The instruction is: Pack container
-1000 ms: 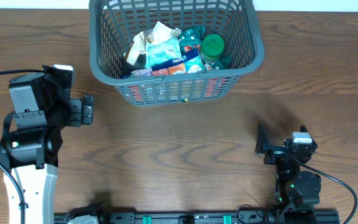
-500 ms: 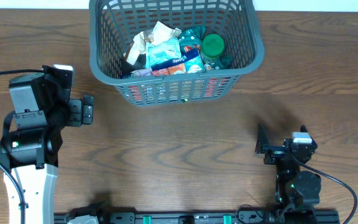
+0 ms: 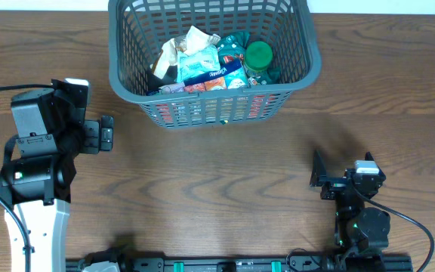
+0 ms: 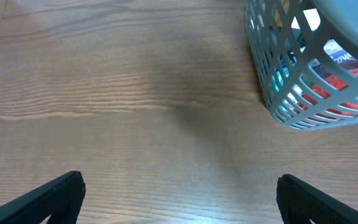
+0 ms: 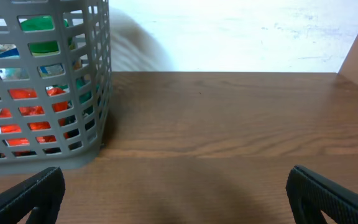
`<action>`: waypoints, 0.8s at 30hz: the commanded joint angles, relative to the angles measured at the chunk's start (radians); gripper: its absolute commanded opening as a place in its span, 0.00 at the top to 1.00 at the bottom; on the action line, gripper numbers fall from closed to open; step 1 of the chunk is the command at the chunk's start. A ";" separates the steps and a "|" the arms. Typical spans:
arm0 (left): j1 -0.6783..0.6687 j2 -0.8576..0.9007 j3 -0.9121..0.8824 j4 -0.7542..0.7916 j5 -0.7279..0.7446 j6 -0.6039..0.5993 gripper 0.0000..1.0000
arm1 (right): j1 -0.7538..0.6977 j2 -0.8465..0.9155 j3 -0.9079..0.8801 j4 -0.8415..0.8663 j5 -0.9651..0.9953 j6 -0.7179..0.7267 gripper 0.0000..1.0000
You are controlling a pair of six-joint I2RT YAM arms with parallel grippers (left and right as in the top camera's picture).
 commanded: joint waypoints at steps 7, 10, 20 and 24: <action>-0.051 -0.076 -0.069 0.008 0.077 0.005 0.01 | 0.008 -0.009 -0.008 0.000 -0.004 -0.011 0.01; -0.091 -0.163 -0.156 0.066 0.125 0.005 0.02 | 0.008 -0.009 -0.008 0.000 -0.004 -0.011 0.01; -0.174 -0.562 -0.596 0.341 0.187 -0.018 0.01 | 0.008 -0.009 -0.008 0.000 -0.004 -0.011 0.01; -0.190 -0.691 -0.738 0.515 0.187 -0.021 0.01 | 0.008 -0.009 -0.008 0.000 -0.004 -0.011 0.01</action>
